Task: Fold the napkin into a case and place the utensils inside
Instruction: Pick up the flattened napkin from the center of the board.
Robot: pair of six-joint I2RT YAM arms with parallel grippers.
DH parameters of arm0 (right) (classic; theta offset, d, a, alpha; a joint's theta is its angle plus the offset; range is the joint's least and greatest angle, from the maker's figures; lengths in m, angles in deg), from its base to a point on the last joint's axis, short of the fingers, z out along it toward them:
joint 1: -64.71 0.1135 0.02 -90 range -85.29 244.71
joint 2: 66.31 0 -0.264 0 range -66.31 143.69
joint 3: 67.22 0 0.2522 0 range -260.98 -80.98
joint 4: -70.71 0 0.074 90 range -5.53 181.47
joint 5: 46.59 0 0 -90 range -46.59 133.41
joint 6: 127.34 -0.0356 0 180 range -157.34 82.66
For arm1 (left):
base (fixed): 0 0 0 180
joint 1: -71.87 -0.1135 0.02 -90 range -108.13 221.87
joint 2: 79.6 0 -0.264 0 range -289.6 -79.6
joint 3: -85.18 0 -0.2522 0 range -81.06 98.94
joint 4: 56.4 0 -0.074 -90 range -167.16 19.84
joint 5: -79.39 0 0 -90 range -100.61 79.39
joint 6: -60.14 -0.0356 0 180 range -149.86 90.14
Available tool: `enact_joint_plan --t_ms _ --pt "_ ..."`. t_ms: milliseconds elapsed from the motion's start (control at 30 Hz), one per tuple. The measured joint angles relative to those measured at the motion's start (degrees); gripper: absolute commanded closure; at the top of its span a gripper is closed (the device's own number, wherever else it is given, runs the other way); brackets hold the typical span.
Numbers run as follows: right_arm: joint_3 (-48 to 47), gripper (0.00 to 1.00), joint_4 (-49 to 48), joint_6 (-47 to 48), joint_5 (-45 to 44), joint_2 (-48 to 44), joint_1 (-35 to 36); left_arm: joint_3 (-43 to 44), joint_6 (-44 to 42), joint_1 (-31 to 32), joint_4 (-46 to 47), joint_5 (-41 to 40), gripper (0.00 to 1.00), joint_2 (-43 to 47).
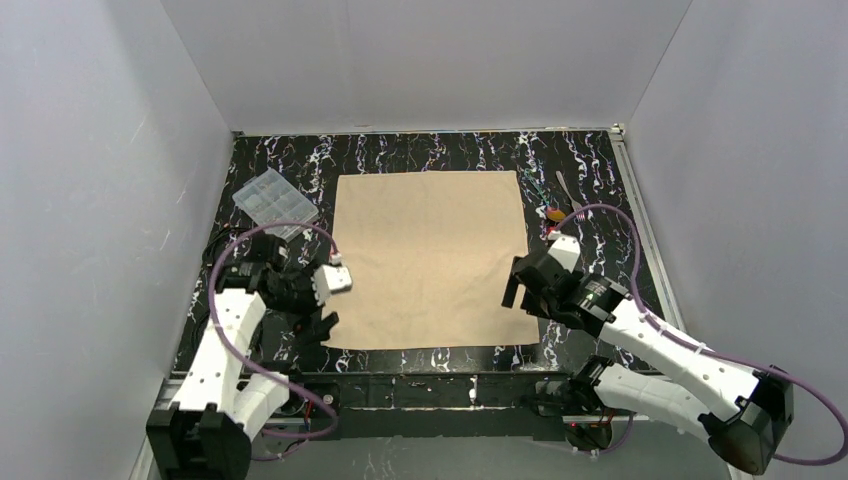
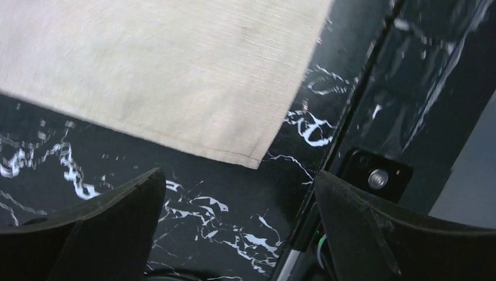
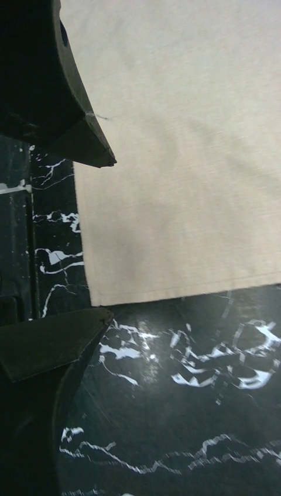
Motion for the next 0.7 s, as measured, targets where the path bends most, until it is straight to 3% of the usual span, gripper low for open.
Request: enact_joint_plan --t_ms 200,400,700 --pt "5.99 0.11 0.44 -9.53 -0.26 -0.09 9.6 -5.57 -4.04 12.96 1.73 -8.09 0.19 4.96" --pt "9.22 0.16 0.24 -16.85 -0.28 0.33 16.68 -9.55 -8.48 14.88 5.2 -15.32 0.22 1.81" --pt "14.62 0.16 -0.48 -22.73 -1.92 -2.03 17.46 -15.23 -14.49 15.02 9.99 -19.12 0.23 5.35"
